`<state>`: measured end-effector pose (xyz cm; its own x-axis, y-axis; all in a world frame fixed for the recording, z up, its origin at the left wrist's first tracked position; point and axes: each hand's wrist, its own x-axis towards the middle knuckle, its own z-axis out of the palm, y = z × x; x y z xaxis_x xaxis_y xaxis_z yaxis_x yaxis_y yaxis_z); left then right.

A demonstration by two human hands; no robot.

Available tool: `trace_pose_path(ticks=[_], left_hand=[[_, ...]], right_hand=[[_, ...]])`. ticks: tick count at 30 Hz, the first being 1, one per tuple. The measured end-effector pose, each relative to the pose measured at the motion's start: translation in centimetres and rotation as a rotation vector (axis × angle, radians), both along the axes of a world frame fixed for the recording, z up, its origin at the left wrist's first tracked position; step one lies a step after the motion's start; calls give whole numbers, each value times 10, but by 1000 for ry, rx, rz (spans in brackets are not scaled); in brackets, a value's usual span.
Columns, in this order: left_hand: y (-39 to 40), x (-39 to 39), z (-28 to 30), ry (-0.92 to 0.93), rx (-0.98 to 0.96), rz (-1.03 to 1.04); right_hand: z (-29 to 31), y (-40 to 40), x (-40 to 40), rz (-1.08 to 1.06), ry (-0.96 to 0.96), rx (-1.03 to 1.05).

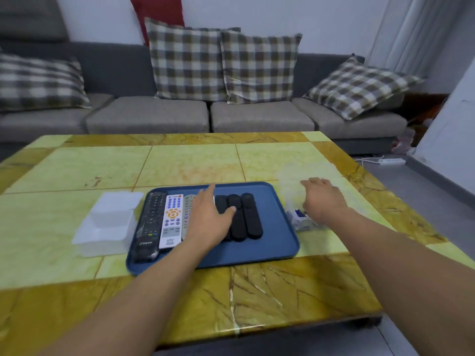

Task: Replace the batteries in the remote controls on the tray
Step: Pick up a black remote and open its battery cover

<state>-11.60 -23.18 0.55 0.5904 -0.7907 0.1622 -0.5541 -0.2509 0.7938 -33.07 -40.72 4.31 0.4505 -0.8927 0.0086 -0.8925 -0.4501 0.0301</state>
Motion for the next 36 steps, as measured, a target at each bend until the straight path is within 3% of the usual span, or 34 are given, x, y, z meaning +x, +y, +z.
trace_pose_path(ticks=[4, 10, 14, 17, 21, 29, 36], left_hand=[[53, 30, -4, -29, -97, 129], [107, 69, -7, -2, -242, 248], [138, 90, -6, -271, -155, 349], [157, 115, -16, -384, 77, 436], [170, 132, -32, -266, 209, 377], [170, 134, -32, -68, 20, 419], [171, 133, -31, -66, 9, 420]], right_hand=[[12, 59, 56, 215, -291, -142], [-13, 190, 150, 560, -514, 126], [-47, 237, 180, 610, -425, 113], [-51, 243, 200, 631, -250, 141], [-47, 244, 216, 661, -109, 174], [-27, 239, 232, 727, -34, 75], [-34, 247, 236, 659, -226, 124]])
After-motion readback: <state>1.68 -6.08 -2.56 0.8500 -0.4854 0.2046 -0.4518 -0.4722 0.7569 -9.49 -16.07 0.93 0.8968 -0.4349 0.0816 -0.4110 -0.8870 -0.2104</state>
